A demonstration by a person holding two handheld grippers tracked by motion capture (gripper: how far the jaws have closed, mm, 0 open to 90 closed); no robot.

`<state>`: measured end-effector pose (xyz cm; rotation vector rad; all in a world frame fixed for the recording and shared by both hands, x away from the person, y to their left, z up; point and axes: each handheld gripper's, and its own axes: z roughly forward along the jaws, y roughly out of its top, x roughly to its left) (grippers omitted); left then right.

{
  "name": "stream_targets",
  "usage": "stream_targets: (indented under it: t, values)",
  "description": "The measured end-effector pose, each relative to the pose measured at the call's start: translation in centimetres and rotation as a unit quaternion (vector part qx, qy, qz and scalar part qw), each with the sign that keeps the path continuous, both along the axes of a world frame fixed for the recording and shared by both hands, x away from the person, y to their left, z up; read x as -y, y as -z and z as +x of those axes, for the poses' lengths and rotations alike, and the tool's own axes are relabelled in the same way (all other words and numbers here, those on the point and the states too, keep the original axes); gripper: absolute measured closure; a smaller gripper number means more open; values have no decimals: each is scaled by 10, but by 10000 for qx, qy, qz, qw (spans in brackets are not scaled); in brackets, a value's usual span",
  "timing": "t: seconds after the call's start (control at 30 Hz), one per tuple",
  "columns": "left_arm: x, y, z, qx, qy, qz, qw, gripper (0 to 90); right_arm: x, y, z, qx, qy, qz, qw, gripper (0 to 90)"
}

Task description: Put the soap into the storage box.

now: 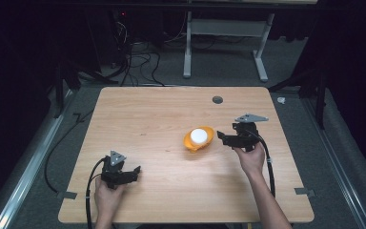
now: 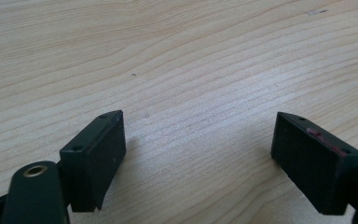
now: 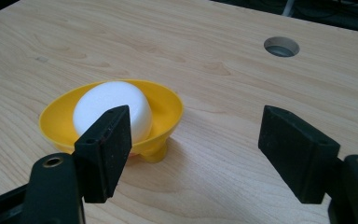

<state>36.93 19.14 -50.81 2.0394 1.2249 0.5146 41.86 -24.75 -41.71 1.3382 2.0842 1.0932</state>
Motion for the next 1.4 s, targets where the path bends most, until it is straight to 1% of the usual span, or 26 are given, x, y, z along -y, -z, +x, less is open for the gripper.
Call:
stream_targets:
  t: [0.2, 0.3, 0.6, 0.8, 1.03, 1.2, 1.4]
  values:
    - [0, 0, 0, 0, 0, 0, 10000, 184, 5, -1, -4, 47, 15, -24, 10000, 269]
    - [0, 0, 0, -1, 0, 0, 10000, 184, 7, -1, -6, 31, 61, 8, 10000, 268]
    - [0, 0, 0, -1, 0, 0, 10000, 184, 17, -3, -13, 96, 135, 67, 9998, 269]
    - [0, 0, 0, -1, 1, 1, 10000, 184, 24, -3, -18, 92, 200, 108, 9997, 274]
    - [0, 0, 0, 0, 0, 0, 10000, 184, 29, -5, -23, 144, 199, 70, 9997, 276]
    - [0, 0, 0, -1, -1, 0, 10000, 184, 35, -3, -27, 125, 281, 123, 9995, 276]
    - [0, 0, 0, 0, -1, -1, 10000, 184, 44, -3, -33, 197, 425, 154, 9988, 276]
